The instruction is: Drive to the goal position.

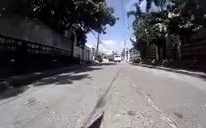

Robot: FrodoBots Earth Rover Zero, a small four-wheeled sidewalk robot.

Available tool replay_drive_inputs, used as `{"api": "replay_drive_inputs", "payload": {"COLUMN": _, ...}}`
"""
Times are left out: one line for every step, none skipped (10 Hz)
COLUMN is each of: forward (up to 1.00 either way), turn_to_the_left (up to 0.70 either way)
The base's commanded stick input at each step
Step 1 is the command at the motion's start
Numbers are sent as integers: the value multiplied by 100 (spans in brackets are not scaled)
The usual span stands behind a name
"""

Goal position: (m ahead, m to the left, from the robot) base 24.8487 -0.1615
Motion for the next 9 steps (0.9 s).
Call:
{"api": "replay_drive_inputs", "payload": {"forward": 63, "turn_to_the_left": 2}}
{"api": "replay_drive_inputs", "payload": {"forward": 100, "turn_to_the_left": 3}}
{"api": "replay_drive_inputs", "payload": {"forward": 100, "turn_to_the_left": 3}}
{"api": "replay_drive_inputs", "payload": {"forward": 100, "turn_to_the_left": 3}}
{"api": "replay_drive_inputs", "payload": {"forward": 51, "turn_to_the_left": 2}}
{"api": "replay_drive_inputs", "payload": {"forward": 0, "turn_to_the_left": 0}}
{"api": "replay_drive_inputs", "payload": {"forward": 0, "turn_to_the_left": 0}}
{"api": "replay_drive_inputs", "payload": {"forward": 0, "turn_to_the_left": 0}}
{"api": "replay_drive_inputs", "payload": {"forward": 0, "turn_to_the_left": 0}}
